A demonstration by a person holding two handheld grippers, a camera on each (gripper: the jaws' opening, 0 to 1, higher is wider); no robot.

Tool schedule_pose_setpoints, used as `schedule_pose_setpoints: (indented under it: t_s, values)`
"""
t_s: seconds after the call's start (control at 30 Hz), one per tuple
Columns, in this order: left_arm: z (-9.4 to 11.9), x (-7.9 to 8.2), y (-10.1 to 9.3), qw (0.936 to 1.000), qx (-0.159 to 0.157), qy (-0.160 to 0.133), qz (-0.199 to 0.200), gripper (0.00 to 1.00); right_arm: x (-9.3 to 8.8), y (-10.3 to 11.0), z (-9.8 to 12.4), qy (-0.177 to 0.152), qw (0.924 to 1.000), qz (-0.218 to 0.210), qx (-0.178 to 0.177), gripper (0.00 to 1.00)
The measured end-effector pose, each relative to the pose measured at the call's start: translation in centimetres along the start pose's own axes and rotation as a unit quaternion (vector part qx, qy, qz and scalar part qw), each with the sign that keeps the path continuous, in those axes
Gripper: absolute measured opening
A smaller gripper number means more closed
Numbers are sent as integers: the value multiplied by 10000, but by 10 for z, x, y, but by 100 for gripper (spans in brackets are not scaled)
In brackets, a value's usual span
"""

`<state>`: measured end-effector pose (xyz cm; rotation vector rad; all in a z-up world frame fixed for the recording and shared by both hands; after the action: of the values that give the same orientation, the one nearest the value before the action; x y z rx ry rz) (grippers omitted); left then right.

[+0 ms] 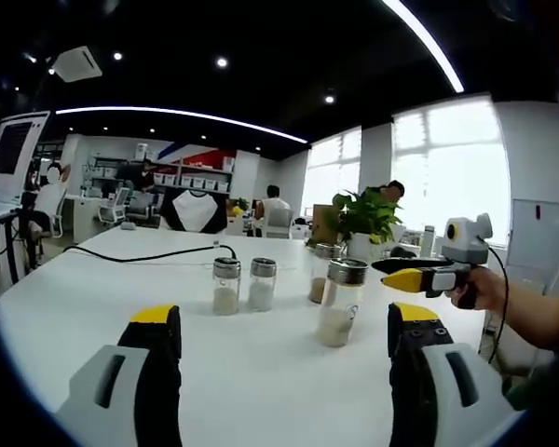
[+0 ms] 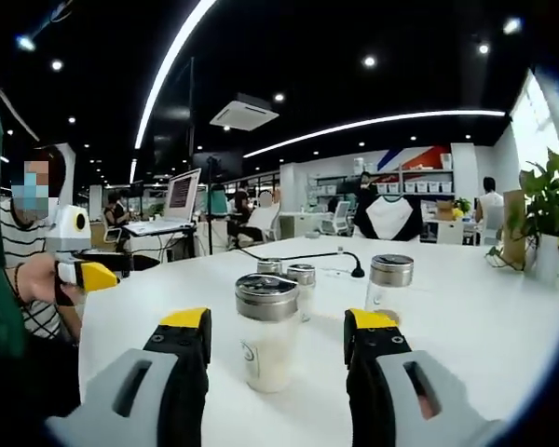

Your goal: Rotate the seasoning bottle until the label or dispensing opening points toward the visible target arrow and the bottle remains upright within the marked orientation range

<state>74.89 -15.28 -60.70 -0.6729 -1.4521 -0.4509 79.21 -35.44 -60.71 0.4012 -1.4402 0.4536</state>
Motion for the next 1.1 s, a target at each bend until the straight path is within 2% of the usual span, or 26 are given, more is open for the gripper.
schedule_pose_setpoints:
  t_s: [0.07, 0.37, 0.47, 0.53, 0.63, 0.93, 1.1]
  values:
    - [0, 0, 0, 10000, 2, -1, -7, 97, 0, -8, 6, 1, 9996, 37, -281, 58]
    - [1, -1, -1, 10000, -10, -3, -29, 97, -4, -21, 30, -110, 9957, -313, -864, 57]
    - [-1, -1, -4, 9996, -15, 81, -286, 97, -7, -28, 34, -29, 9938, 26, -1109, 56]
    - [-2, 0, -5, 9996, -31, 58, -283, 97, -7, -28, 34, -4, 9939, -14, -1101, 56]
    - [-3, 2, -7, 9996, -90, 5, -257, 97, -2, -31, 35, -146, 9927, -280, -1161, 56]
    - [-2, 2, -5, 9998, -84, -36, -200, 97, 1, -36, 34, -189, 9905, -258, -1334, 58]
    - [-2, 0, -6, 9997, -100, -31, -211, 96, 8, -51, 24, -213, 9872, -250, -1563, 58]
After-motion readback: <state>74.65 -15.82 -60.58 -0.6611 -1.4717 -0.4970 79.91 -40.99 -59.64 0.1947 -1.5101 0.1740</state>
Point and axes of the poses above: the point that each gripper's makers call its tool centre point, and the gripper's own axes: z roughly backward along the fingers, y roughly to its left, x roughly out of its top, the point moved 2 cm from there along z, roughly backward along the fingers, and after that the axes turned 11 degrees about -x, right-handed, at the moved point
